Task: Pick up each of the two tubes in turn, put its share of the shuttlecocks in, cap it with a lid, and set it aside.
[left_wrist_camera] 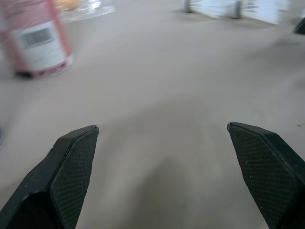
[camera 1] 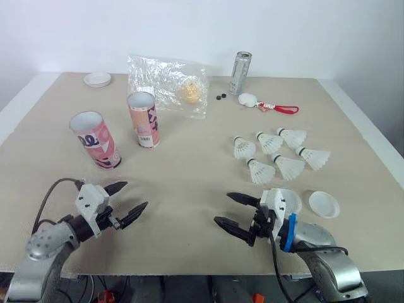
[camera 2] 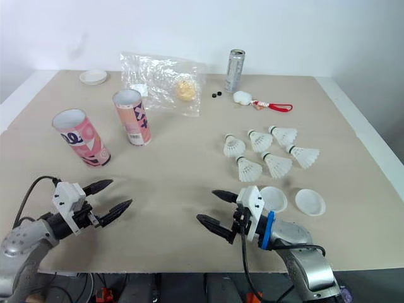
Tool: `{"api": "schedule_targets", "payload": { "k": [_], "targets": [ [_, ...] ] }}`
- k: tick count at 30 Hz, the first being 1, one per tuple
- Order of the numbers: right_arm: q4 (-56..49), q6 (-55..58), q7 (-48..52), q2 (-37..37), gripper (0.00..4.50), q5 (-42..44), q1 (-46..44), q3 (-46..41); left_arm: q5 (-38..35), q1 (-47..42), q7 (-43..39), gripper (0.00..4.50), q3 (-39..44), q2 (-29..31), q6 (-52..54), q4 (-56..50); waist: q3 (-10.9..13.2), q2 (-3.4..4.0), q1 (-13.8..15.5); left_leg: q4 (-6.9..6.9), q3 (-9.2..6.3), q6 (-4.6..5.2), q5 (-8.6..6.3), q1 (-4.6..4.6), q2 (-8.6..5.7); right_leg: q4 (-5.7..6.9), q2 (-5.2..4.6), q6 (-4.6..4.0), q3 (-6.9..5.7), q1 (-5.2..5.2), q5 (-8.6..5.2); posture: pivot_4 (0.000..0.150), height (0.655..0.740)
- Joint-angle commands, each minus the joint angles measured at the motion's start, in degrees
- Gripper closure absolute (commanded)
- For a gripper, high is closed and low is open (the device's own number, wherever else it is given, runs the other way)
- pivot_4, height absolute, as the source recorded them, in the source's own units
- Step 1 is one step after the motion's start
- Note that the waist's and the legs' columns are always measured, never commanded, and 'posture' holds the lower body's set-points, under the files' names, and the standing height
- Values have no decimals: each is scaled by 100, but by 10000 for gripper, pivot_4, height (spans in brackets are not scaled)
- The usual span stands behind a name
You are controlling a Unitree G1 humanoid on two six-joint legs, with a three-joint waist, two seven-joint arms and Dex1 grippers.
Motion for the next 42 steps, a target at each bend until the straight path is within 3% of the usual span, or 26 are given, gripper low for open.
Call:
{"api": "schedule_targets", "payload": {
  "k": [1, 8, 17, 26, 42],
  "targets": [
    [-342, 320, -26, -29, 175, 411, -696, -215, 109, 136, 719, 0, 282, -237, 138, -515, 1, -1, -2, 3, -1, 1, 1, 1, 0, 1, 0, 0, -1, -1, 2, 1500, 7400],
    [784, 720, 660, 27, 175, 572, -2673, 27, 618, 216, 2249, 0, 447, -1029, 324, -818, -5, -14, -3, 32, -5, 1, 2, 8, -2, 0, -2, 6, 0, -4, 18, 1500, 7400],
    [2752, -170, 1688, 328, 175, -116, -3925, 367, 819, -586, 3357, 0, 626, -1650, 430, -256, -4, -14, 9, 36, -13, 10, 6, -6, -2, 0, 8, 6, -9, 16, 19, 1500, 7400],
    [4028, -635, 2167, 483, 175, -461, -4628, 338, 705, -1297, 3141, 0, 689, -1447, 265, 721, -4, -13, -5, 36, -14, 9, 5, -5, -1, 1, 17, 9, -7, 16, 24, 1500, 7400],
    [3960, -749, 2011, 577, 175, -573, -4647, 192, 983, -2625, 2641, 0, 403, -1007, 29, 2419, -3, -11, 2, 31, -18, 7, 5, -8, -1, 3, 21, 9, -7, 14, 23, 1500, 7400]
  ]
}}
